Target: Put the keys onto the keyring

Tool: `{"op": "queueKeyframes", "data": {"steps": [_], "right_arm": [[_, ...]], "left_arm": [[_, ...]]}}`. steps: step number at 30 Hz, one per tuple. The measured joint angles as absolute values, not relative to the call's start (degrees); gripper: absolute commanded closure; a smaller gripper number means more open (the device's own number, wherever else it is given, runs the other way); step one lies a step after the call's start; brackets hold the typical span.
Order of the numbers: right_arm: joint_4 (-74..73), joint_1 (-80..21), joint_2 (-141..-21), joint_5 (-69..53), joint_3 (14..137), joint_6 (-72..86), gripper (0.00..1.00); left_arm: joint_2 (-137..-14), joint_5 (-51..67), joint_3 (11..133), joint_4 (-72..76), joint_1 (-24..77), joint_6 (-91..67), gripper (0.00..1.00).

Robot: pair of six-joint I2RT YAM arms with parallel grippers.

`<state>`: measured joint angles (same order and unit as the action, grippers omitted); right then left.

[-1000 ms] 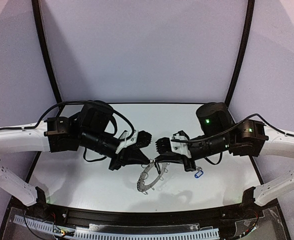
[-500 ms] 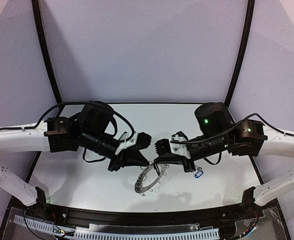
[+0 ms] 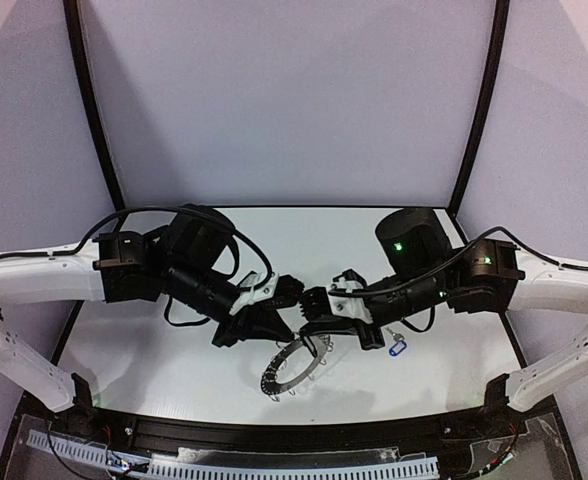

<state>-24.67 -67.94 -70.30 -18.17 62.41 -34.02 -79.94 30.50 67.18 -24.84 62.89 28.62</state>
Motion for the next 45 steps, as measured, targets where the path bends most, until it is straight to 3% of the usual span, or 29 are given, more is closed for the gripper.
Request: {"op": "queueKeyframes", "data": {"steps": [28, 45], "right_arm": [[-26.76, -68.9, -74.78, -13.23, 65.6, -29.34, 1.0], [-15.59, -69.47, -75.11, -6.13, 59.66, -24.91, 1.0]], "left_arm": [[-78.41, 29.95, 64.42, -24.58, 61.8, 28.75, 0.99], [-74.28, 24.1, 56.51, -16.1, 61.25, 23.11, 0.99]]}}
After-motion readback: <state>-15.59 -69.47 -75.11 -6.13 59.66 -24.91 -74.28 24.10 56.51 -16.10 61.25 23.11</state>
